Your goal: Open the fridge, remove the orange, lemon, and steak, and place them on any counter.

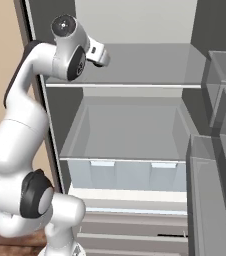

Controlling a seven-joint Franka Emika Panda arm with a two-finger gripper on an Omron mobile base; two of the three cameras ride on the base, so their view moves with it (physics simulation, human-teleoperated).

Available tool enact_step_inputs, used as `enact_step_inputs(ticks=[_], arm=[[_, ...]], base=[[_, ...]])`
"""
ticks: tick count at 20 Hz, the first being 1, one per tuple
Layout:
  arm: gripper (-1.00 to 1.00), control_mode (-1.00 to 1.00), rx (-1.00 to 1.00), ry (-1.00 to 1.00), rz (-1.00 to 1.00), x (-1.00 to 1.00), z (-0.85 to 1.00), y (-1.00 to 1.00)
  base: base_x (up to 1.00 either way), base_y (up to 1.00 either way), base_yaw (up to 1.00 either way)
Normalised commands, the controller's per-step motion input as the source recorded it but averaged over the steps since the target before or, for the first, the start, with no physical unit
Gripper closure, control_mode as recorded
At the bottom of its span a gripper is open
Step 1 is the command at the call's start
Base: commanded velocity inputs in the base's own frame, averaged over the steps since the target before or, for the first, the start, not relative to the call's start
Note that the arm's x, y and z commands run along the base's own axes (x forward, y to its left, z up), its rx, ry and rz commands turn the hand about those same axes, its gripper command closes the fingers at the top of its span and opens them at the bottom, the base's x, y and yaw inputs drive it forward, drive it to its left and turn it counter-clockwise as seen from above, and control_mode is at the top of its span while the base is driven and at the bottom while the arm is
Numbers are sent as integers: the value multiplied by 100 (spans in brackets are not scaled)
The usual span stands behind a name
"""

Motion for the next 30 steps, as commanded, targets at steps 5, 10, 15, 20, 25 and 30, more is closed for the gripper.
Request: enact_step_inputs(ticks=[5, 10, 15, 20, 25, 30], arm=[[-100, -100, 0, 4, 0, 24, -2, 0], [-100, -100, 0, 2, 0, 21, 0, -1], [-100, -100, 0, 0, 0, 28, -10, 0], [-100, -100, 0, 0, 0, 27, -12, -2], [-100, -100, 0, 0, 0, 24, -5, -2], [-100, -100, 0, 1, 0, 20, -1, -5]], base=[[0, 0, 0], [0, 0, 0], [0, 0, 0], [0, 0, 0], [0, 0, 0], [0, 0, 0]])
